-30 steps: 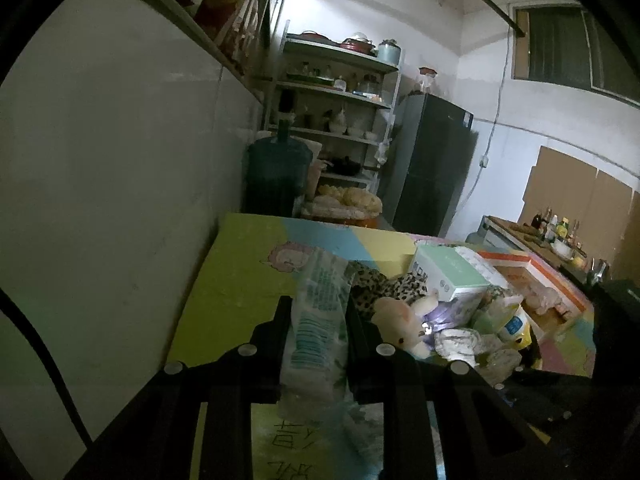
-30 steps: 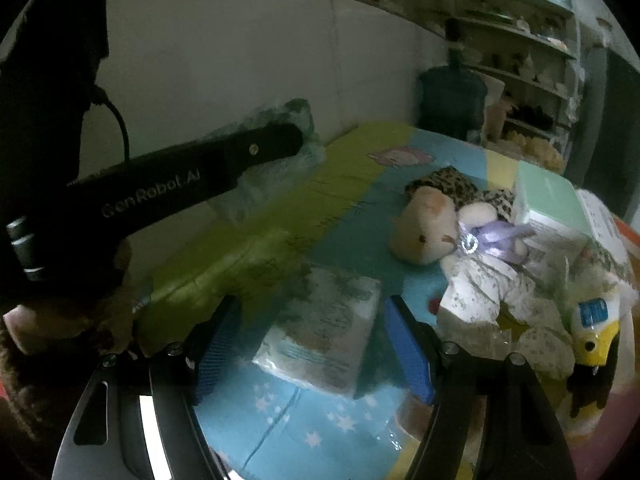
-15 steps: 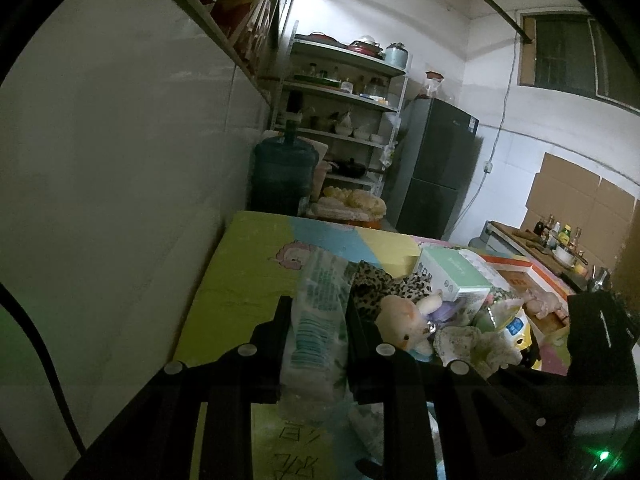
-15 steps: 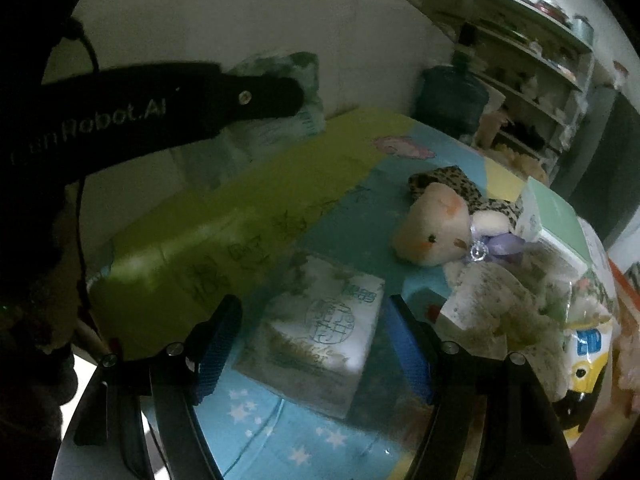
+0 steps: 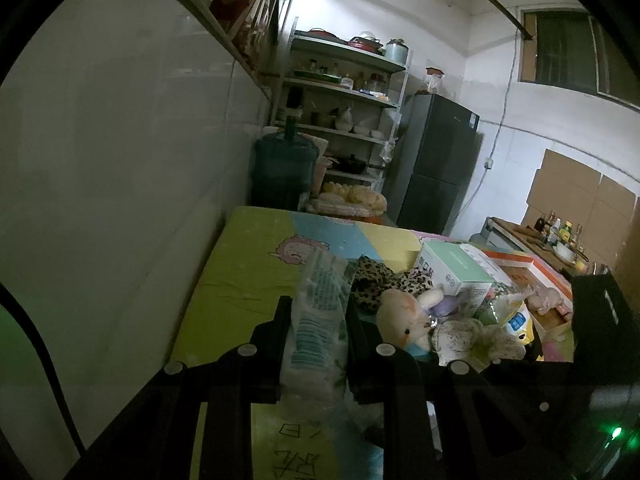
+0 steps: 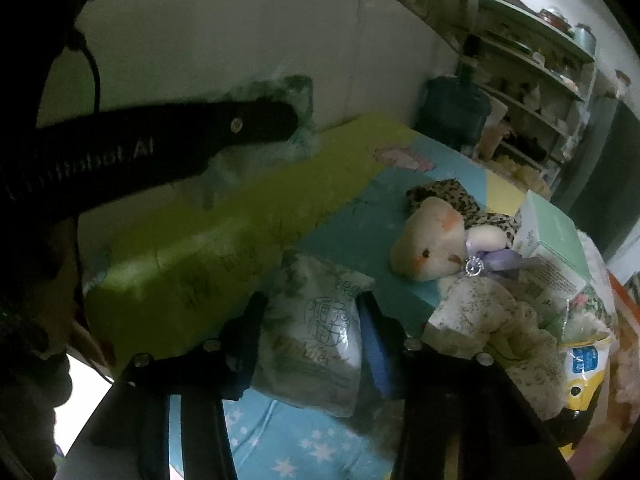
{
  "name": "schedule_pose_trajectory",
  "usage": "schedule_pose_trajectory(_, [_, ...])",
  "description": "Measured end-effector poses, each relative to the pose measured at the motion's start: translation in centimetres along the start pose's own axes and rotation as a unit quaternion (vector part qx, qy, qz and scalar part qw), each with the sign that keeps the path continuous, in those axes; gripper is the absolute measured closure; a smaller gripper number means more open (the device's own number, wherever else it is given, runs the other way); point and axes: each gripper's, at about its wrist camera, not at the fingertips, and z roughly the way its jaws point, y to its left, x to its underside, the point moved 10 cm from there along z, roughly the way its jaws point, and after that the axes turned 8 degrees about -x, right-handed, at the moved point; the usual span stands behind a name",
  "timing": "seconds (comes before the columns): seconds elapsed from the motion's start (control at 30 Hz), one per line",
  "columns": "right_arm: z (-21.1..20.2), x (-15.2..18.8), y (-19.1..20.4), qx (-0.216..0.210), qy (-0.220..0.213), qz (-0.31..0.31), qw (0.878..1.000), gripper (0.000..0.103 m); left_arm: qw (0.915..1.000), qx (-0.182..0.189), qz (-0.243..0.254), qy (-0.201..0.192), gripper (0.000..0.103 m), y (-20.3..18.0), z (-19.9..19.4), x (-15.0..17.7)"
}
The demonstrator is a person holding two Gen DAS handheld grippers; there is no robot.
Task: Organize soft objects
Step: 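Lift both tissue packs off the bed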
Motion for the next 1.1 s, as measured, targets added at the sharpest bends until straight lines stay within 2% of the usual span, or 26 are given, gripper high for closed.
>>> schedule_pose_trajectory(0.4, [-2.8, -1.9, -0.3, -0.017, -0.058, 0.005, 0.998, 0.058, 1.0, 0.0, 0.0, 0.002, 0.08, -0.1, -0.1, 0.0])
schedule_pose_trajectory(0.73, [-6.9, -3.8, -1.5, 0.006, -0.111, 0.008, 0.994, 0.058, 0.9999, 0.0, -0.007, -0.01, 0.08, -1.4, -1.2, -0.7])
schedule_pose_trajectory(1.1, [-10.0, -5.0, -4.8, 0.031, -0.146, 0.025, 0.989, 0.058, 0.9993, 0.027, -0.012, -0.021, 0.08, -5.1, -1.8, -2.0])
